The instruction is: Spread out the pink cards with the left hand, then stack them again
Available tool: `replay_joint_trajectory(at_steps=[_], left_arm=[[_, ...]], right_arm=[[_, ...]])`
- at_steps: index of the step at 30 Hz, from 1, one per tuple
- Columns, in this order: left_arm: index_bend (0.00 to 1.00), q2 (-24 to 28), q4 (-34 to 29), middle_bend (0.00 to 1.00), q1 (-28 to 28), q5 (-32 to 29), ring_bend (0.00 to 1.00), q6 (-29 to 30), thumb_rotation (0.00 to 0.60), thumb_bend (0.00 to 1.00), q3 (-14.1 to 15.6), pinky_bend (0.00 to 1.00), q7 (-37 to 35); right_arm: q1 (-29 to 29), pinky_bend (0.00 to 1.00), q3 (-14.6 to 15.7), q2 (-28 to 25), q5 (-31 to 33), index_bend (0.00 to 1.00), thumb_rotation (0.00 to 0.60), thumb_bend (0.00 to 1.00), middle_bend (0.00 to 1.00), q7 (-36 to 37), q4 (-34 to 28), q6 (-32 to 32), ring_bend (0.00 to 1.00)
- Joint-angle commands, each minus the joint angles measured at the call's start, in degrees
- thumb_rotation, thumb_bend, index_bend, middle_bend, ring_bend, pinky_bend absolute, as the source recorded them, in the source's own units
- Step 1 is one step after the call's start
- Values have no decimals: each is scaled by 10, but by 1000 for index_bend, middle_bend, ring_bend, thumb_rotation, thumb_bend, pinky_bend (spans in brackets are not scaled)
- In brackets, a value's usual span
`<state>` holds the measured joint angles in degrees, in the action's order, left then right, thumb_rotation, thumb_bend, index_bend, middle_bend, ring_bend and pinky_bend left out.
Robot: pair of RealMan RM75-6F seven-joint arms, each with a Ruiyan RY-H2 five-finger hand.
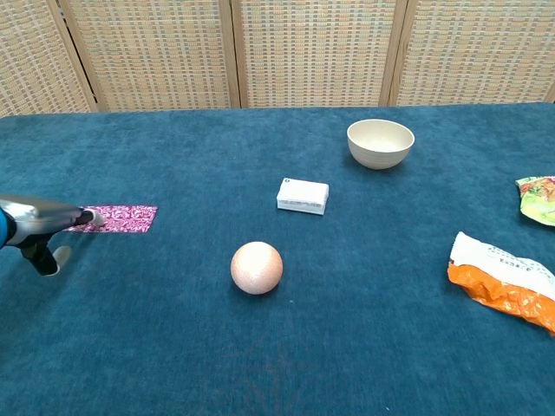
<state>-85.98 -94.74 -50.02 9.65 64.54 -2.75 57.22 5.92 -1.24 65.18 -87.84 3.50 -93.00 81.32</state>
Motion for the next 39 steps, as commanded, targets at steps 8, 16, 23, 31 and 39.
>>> replay_joint_trajectory(at_steps=[8, 16, 23, 31, 39], left_arm=[[0, 20, 19, 0, 15, -3, 0, -17, 600, 717, 18, 0, -12], [0, 41, 22, 0, 24, 0, 0, -27, 600, 715, 26, 0, -22], [0, 60, 22, 0, 29, 5, 0, -30, 600, 713, 28, 0, -31], [0, 79, -18, 0, 30, 46, 0, -42, 600, 715, -3, 0, -78], [0, 29, -27, 0, 2, 36, 0, -12, 600, 718, -15, 0, -56]], right_arm=[[0, 0, 0, 0, 1, 0, 600, 105, 0, -2, 0, 0, 0], [-1, 0, -2, -1, 1, 0, 600, 105, 0, 3, 0, 3, 0], [-2, 0, -4, -3, 3, 0, 600, 105, 0, 12, 1, 7, 0], [-3, 0, -4, -2, -3, 0, 600, 105, 0, 13, 2, 12, 0], [-4, 0, -5, -8, -1, 0, 600, 105, 0, 28, 3, 12, 0]])
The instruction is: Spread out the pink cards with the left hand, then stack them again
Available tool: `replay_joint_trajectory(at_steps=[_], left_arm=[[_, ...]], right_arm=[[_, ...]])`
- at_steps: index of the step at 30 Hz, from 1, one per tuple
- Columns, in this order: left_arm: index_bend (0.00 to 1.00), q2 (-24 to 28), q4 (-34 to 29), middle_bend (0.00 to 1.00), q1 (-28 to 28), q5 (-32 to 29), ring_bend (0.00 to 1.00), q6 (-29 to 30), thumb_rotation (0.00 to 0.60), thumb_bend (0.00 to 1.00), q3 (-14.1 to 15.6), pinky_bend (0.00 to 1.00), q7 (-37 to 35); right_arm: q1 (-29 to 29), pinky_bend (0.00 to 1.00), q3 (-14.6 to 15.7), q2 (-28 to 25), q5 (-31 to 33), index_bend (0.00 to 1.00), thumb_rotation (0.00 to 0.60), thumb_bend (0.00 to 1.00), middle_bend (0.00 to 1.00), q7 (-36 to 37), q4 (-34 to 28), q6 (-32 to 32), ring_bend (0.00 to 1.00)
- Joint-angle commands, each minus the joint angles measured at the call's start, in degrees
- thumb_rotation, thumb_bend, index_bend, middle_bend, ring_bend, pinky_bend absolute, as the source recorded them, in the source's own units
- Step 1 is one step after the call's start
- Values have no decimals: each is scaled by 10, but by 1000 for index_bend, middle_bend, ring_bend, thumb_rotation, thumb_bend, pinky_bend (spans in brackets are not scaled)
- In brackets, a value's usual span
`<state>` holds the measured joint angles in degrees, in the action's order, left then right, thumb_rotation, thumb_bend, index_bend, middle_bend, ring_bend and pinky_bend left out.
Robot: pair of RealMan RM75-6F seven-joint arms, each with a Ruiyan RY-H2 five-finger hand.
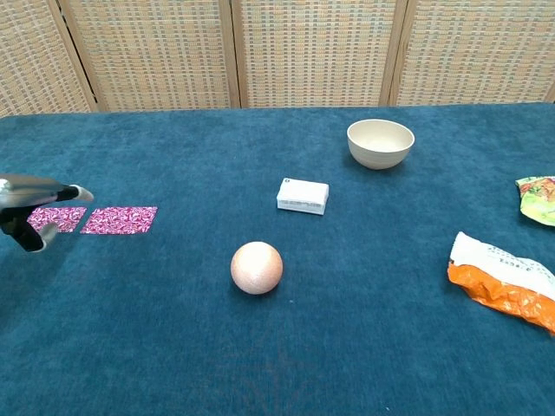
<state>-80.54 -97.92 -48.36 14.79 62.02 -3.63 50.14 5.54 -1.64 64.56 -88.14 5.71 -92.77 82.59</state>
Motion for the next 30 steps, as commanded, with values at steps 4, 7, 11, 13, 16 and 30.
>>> replay_joint_trajectory(at_steps=[4, 7, 11, 13, 16, 30], left_arm=[[0, -47, 13, 0, -25, -29, 0, 25, 600, 719, -9, 0, 28], [0, -61, 20, 0, -31, -35, 0, 27, 600, 720, -12, 0, 34], [0, -69, 24, 0, -35, -36, 0, 30, 600, 721, -14, 0, 37], [0, -70, 23, 0, -37, -39, 0, 32, 600, 721, -14, 0, 40], [0, -71, 23, 0, -38, -42, 0, 35, 600, 721, -14, 0, 43], [0, -77, 33, 0, -40, -54, 0, 38, 600, 720, -9, 0, 56]], right_arm=[[0, 0, -1, -3, 2, 0, 600, 105, 0, 10, 2, -2, 0], [1, 0, -1, -5, 4, 0, 600, 105, 0, 12, 2, -3, 0], [1, 0, -2, -5, 4, 0, 600, 105, 0, 15, 3, -3, 0], [1, 0, -2, -5, 5, 0, 600, 105, 0, 16, 4, -4, 0], [2, 0, -1, -5, 5, 0, 600, 105, 0, 16, 5, -7, 0], [2, 0, 1, -4, 3, 0, 600, 105, 0, 9, 2, -8, 0]])
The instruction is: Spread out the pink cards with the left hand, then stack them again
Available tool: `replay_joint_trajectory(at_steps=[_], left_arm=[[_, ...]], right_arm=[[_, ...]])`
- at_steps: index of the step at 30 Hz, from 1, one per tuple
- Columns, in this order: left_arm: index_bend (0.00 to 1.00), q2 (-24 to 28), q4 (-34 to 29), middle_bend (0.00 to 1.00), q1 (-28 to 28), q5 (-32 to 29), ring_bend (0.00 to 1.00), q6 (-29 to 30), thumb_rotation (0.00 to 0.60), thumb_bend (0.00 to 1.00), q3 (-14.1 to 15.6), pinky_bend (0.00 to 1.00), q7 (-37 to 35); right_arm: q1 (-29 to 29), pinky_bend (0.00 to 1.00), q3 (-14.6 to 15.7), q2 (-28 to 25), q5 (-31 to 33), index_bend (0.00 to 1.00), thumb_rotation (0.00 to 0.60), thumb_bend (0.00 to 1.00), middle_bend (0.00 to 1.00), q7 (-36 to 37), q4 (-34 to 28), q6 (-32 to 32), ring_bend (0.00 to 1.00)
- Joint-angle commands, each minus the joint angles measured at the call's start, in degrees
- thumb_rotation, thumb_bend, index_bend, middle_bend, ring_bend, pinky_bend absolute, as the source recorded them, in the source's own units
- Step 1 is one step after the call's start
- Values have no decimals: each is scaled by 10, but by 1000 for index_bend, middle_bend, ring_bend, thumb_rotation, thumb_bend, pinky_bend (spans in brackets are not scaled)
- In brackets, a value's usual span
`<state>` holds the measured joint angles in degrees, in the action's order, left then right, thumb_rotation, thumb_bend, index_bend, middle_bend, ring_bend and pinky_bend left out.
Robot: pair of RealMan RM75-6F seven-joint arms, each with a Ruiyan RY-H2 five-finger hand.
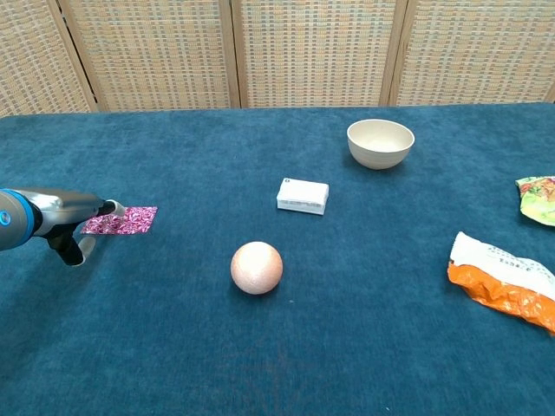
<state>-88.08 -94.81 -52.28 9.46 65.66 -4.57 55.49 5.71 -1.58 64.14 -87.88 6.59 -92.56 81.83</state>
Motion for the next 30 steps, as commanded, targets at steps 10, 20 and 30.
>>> replay_joint_trajectory(at_steps=[10, 20, 30], left_arm=[[0, -9, -1, 0, 1, -13, 0, 13, 600, 719, 12, 0, 21], [0, 6, -36, 0, 16, -3, 0, 18, 600, 717, 26, 0, 15], [0, 39, -105, 0, 28, 13, 0, 28, 600, 716, 47, 0, 11]], right_arm=[[0, 0, -1, -1, 3, 0, 600, 105, 0, 1, 0, -1, 0], [1, 0, 2, -1, 1, 0, 600, 105, 0, -5, -4, -4, 0], [1, 0, 4, -3, 0, 0, 600, 105, 0, -10, -9, -8, 0]])
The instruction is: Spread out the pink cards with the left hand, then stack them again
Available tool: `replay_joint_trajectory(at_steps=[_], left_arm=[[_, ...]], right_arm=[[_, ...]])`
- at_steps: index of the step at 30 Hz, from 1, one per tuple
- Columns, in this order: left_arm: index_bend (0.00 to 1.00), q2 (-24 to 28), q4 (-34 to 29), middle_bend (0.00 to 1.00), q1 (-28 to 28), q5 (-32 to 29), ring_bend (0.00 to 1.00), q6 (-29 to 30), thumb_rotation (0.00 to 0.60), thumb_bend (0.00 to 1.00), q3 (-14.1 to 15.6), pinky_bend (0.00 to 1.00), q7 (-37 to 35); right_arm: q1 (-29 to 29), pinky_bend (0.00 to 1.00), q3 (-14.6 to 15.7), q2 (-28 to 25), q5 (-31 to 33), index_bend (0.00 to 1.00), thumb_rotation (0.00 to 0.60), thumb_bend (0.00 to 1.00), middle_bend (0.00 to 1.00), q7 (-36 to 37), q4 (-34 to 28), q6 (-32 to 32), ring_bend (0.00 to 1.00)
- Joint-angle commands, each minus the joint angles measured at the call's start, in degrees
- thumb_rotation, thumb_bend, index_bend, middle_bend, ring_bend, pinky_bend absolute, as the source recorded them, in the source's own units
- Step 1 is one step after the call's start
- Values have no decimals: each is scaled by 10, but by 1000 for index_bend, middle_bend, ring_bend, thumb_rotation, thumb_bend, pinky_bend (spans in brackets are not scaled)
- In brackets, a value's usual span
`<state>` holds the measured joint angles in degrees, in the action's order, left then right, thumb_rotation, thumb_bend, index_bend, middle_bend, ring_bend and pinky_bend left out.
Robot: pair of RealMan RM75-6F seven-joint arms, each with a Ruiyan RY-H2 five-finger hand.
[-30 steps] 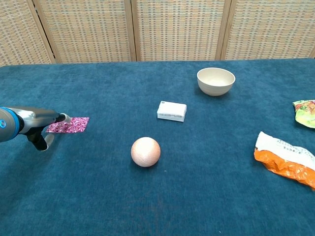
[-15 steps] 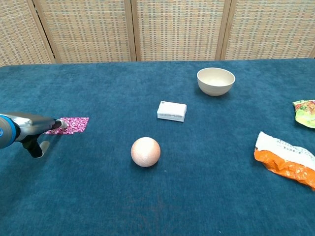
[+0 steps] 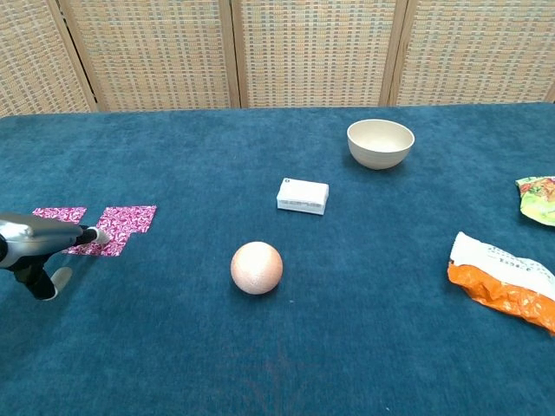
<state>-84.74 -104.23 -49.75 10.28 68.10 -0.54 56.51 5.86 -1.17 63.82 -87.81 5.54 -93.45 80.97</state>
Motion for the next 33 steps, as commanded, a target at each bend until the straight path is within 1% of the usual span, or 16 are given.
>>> replay_joint_trajectory(at_steps=[1, 5, 8, 13, 18, 23, 25, 28, 30, 33], left_arm=[[0, 7, -16, 0, 3, 6, 0, 6, 600, 716, 9, 0, 2], [0, 12, -36, 0, 5, 10, 0, 6, 600, 716, 15, 0, -1], [0, 31, -75, 0, 8, 9, 0, 6, 600, 715, 17, 0, -9], [0, 56, -109, 0, 5, 4, 0, 6, 600, 713, 23, 0, -11], [0, 71, -116, 0, 6, 21, 0, 9, 600, 695, 20, 0, -28], [0, 87, -105, 0, 9, 53, 0, 12, 600, 650, 0, 0, -62], [0, 93, -98, 0, 11, 76, 0, 18, 600, 610, -9, 0, -77], [0, 97, -88, 0, 16, 109, 0, 28, 600, 494, -21, 0, -98], [0, 97, -80, 0, 18, 129, 0, 35, 600, 394, -28, 0, -108], [2, 92, -62, 0, 19, 154, 0, 43, 600, 303, -38, 0, -121]], right_arm=[[0, 0, 0, 0, -1, 0, 600, 105, 0, 1, 0, 2, 0], [-1, 0, 0, -1, -1, 0, 600, 105, 0, 2, -1, 3, 0], [-1, 0, -1, -2, -2, 0, 600, 105, 0, 5, 0, 5, 0], [-2, 0, 1, -3, -5, 0, 600, 105, 0, 6, -1, 6, 0], [-3, 0, 1, -2, -8, 0, 600, 105, 0, 7, -1, 10, 0], [-3, 0, 1, -1, -8, 0, 600, 105, 0, 7, -1, 10, 0], [-2, 0, 1, -1, -7, 0, 600, 105, 0, 8, 1, 9, 0], [-1, 0, 0, 0, -5, 0, 600, 105, 0, 7, 1, 5, 0], [-1, 0, 0, 1, -4, 0, 600, 105, 0, 5, 2, 4, 0], [1, 0, 0, 2, -3, 0, 600, 105, 0, 2, 3, 2, 0]])
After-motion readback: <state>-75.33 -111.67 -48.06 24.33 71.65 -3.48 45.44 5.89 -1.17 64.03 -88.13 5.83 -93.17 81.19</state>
